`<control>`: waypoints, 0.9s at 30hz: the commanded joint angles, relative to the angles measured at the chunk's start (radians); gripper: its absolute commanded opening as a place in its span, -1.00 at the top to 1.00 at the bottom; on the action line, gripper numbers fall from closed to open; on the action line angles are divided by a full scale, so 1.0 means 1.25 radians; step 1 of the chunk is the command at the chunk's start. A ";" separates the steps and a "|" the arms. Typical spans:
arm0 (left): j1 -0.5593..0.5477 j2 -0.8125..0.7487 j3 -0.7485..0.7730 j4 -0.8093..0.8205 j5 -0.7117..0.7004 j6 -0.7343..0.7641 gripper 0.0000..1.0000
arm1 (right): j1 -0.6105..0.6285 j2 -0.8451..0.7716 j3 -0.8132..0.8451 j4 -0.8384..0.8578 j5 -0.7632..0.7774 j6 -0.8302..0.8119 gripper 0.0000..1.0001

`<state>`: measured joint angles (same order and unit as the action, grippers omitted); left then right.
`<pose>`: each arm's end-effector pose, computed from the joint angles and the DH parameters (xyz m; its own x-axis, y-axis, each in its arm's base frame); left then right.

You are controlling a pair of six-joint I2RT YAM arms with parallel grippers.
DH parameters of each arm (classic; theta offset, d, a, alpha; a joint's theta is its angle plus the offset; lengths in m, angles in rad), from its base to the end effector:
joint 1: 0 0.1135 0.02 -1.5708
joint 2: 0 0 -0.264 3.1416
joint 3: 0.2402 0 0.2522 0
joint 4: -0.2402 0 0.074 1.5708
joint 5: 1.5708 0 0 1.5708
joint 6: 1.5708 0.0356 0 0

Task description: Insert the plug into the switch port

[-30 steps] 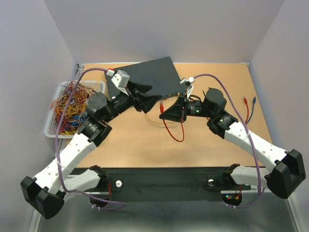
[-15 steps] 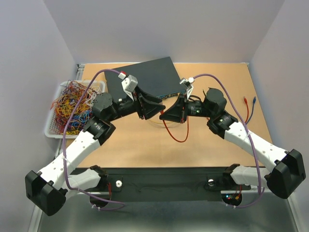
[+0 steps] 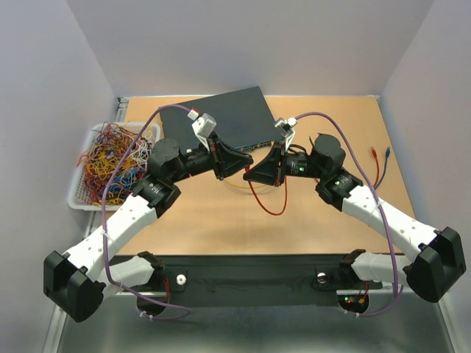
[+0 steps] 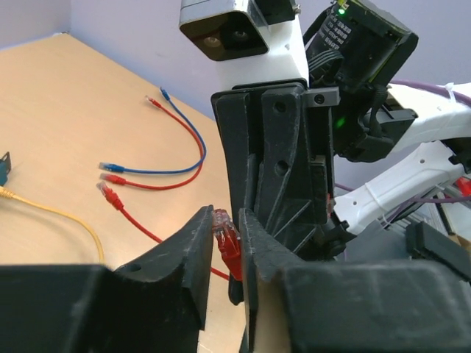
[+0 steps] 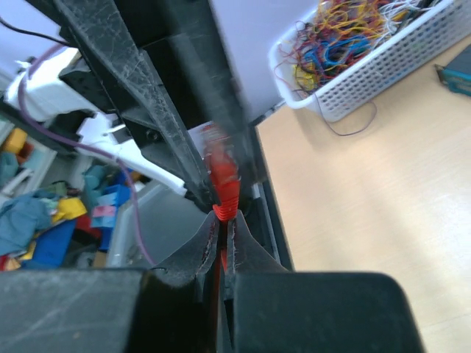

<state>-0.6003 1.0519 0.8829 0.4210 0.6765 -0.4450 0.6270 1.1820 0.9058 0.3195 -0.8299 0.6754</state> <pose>0.1848 -0.1535 0.3861 -0.2193 -0.2567 -0.9413 0.9377 0.2110 -0.2760 0.2031 0.1796 0.3530 -0.5935 0.0911 -0.7997 -0.7969 0.0731 0.5997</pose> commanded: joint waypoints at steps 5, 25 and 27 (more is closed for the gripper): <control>0.000 -0.014 0.015 0.009 -0.025 0.003 0.87 | -0.001 -0.026 0.040 -0.004 0.017 -0.047 0.99; 0.000 -0.011 0.015 0.007 -0.034 0.003 0.48 | -0.001 -0.026 0.040 -0.035 0.028 -0.069 0.99; 0.000 -0.008 0.015 0.008 -0.038 0.001 0.82 | -0.002 -0.026 0.042 -0.036 0.028 -0.070 0.99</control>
<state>-0.6006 1.0515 0.8829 0.3927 0.6357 -0.4538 0.6270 1.1717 0.9062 0.2539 -0.7906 0.6071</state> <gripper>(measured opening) 0.229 0.044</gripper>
